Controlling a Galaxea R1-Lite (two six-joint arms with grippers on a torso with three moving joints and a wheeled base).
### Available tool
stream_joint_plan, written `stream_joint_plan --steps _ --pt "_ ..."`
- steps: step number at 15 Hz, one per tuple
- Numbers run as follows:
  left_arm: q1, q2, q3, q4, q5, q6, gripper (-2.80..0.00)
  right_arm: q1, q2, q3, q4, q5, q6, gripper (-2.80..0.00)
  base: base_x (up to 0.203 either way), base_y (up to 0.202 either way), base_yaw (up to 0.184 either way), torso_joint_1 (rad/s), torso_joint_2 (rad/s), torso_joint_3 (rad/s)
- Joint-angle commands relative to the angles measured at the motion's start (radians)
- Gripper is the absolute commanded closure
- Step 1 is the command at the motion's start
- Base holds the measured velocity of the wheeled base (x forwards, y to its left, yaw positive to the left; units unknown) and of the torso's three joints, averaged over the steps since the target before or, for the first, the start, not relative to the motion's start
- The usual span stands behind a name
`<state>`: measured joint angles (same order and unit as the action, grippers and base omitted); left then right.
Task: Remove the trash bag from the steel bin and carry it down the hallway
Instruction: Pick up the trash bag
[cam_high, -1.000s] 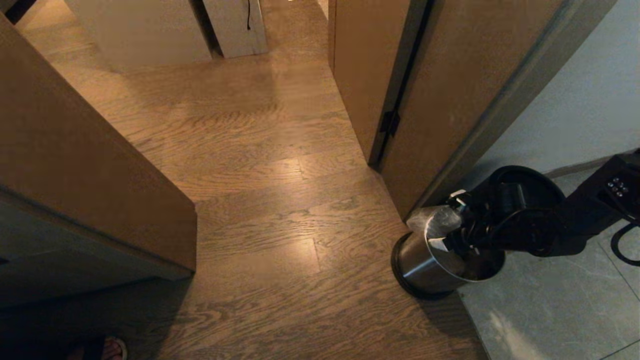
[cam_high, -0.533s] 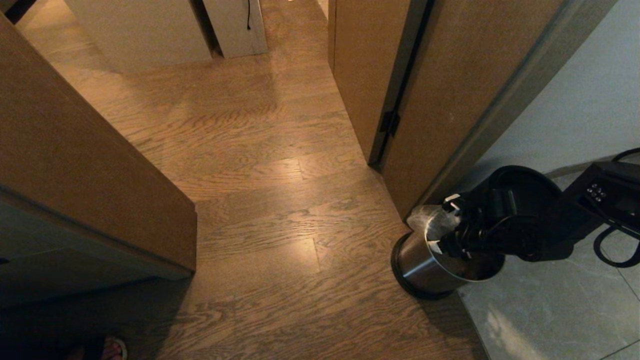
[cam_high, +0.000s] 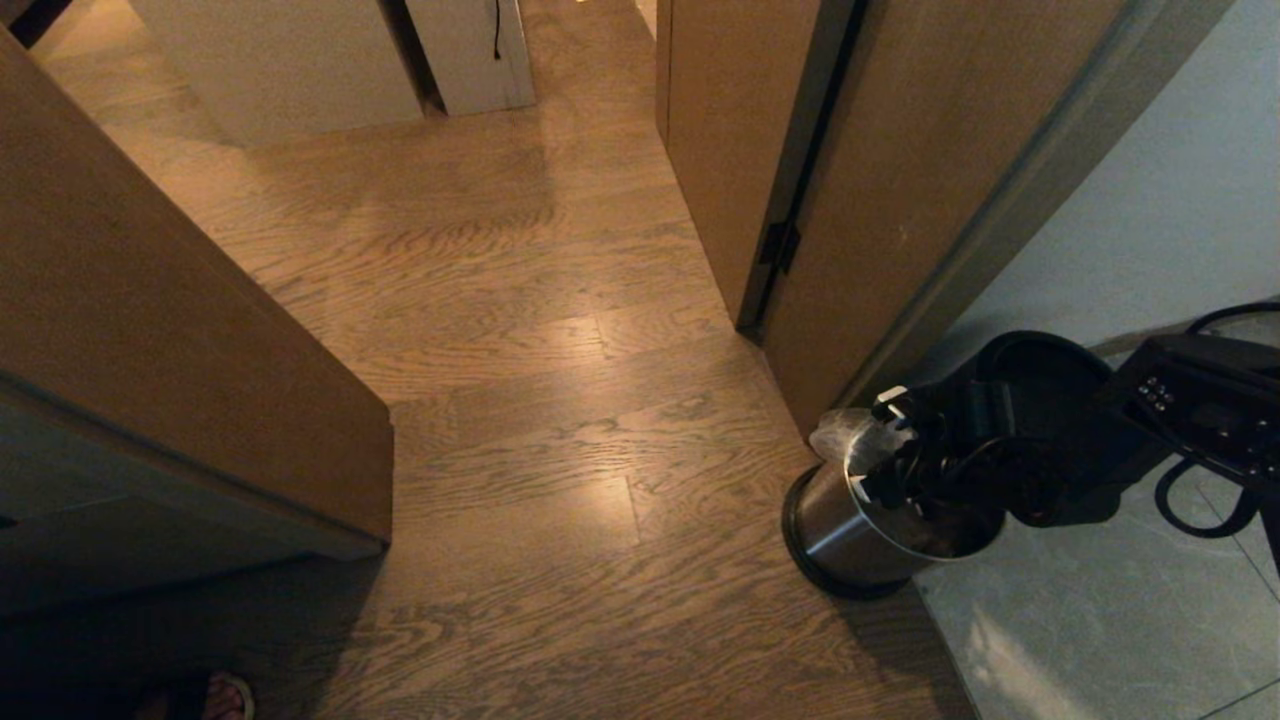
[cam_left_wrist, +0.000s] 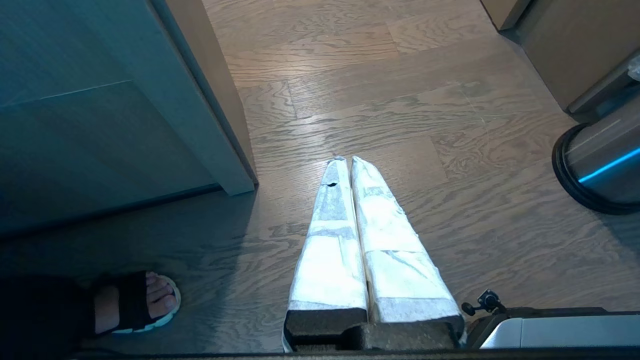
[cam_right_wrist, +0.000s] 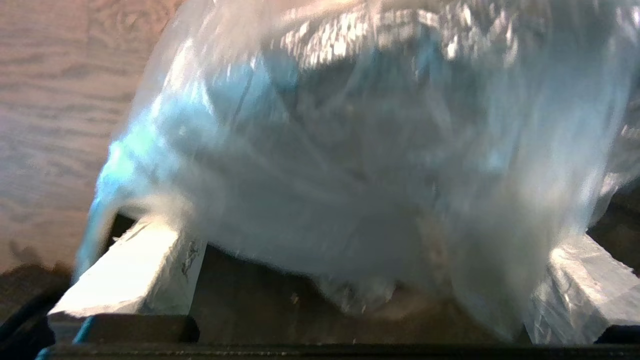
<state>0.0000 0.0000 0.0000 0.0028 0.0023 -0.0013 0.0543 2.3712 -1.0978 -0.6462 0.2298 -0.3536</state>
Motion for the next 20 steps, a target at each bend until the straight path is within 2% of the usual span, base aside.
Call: stream_joint_plan --steps 1,4,5,15,20 --pt "0.000 -0.001 0.000 0.000 0.000 0.000 0.00 0.001 0.028 -0.021 -0.022 0.002 -0.002 -2.80 0.000 0.000 0.000 0.000 0.00 0.000" --pt "0.000 0.000 0.000 0.000 -0.001 0.000 0.00 -0.001 0.033 -0.032 -0.024 0.002 -0.002 -2.80 0.000 0.000 0.000 0.000 0.00 0.000" --pt "0.000 0.000 0.000 0.000 0.001 0.000 0.00 -0.001 0.038 -0.037 -0.026 0.002 -0.004 0.00 0.000 0.000 0.000 0.000 0.00 0.000" --pt "0.000 0.000 0.000 0.000 0.001 0.000 0.00 -0.005 0.020 -0.042 -0.024 -0.001 -0.002 0.00 0.000 0.000 0.000 0.000 0.00 0.000" --pt "0.000 0.000 -0.002 0.000 0.001 0.000 0.00 -0.039 -0.059 -0.011 -0.006 0.002 -0.002 0.00 0.000 0.000 0.000 0.000 0.00 0.000"
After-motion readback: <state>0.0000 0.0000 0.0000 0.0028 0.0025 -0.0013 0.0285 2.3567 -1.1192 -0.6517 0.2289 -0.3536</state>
